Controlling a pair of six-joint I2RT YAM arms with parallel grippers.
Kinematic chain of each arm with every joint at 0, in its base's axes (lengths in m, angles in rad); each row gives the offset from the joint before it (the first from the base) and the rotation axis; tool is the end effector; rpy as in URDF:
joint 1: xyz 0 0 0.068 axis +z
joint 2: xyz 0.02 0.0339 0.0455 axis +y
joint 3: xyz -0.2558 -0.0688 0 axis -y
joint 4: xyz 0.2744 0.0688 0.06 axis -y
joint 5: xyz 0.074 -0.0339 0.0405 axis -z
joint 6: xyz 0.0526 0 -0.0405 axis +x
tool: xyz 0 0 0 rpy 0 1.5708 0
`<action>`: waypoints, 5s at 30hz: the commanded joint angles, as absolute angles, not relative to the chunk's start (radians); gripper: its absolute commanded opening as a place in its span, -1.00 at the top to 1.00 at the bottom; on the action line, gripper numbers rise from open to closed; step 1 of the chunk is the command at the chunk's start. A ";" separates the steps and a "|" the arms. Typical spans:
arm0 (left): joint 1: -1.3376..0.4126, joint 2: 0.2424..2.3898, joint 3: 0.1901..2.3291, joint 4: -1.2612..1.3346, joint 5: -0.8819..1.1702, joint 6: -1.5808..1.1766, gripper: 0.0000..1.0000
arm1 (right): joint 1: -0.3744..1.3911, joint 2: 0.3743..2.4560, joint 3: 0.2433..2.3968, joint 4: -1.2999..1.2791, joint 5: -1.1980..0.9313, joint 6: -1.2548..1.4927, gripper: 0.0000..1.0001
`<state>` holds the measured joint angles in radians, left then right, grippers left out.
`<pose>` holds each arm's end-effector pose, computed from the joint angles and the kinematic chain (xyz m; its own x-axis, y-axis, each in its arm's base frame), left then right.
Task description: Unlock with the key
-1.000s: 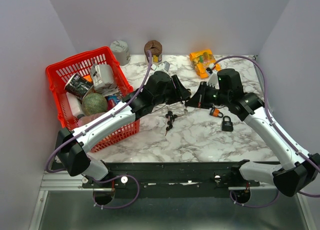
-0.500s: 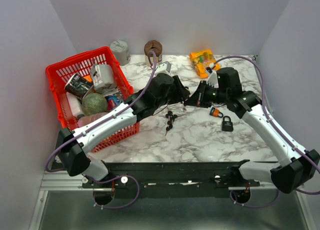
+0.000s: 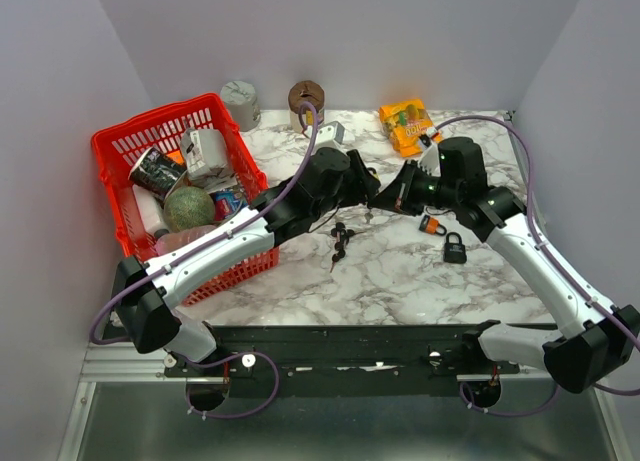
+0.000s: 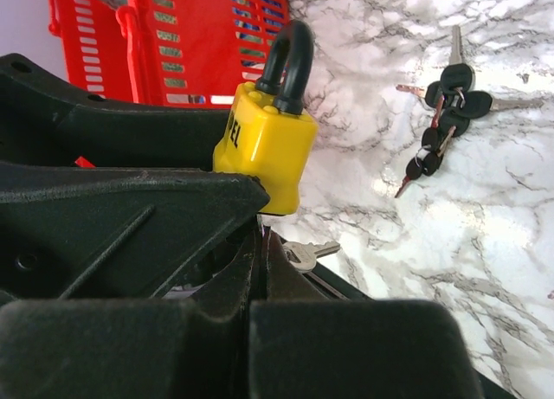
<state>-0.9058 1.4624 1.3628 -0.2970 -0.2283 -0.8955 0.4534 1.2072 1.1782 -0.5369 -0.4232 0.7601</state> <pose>0.2481 -0.2971 0.3518 -0.6467 -0.4073 -0.6448 0.2126 0.7157 -0.6653 0.2674 0.1543 0.3392 -0.8392 0.2899 -0.4601 -0.1832 0.6458 0.7412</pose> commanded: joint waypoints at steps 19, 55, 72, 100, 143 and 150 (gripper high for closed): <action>-0.948 1.402 1.394 -0.219 -0.167 -0.942 1.00 | 0.400 1.249 1.175 -0.183 -0.259 0.793 0.99; -0.940 1.450 1.428 -0.181 -0.077 -0.993 1.00 | 0.454 1.186 1.062 -0.022 -0.003 0.798 0.99; -0.939 1.499 1.489 -0.224 -0.026 -0.983 1.00 | 0.454 1.170 1.131 0.031 0.048 0.736 0.99; -0.799 1.628 1.586 -0.170 -0.103 -1.175 1.00 | 0.454 1.128 1.151 -0.502 -0.078 0.693 0.35; -0.792 1.612 1.554 -0.156 -0.083 -1.158 1.00 | 0.431 1.152 1.138 -0.273 -0.133 0.735 0.46; -0.790 1.611 1.554 -0.155 -0.084 -1.160 1.00 | 0.433 1.157 1.132 -0.273 -0.147 0.738 0.59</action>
<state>-0.7895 1.6520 1.5555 -0.2256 -0.0933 -1.1568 0.4381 1.1458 1.1267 -0.2966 -0.1238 0.7349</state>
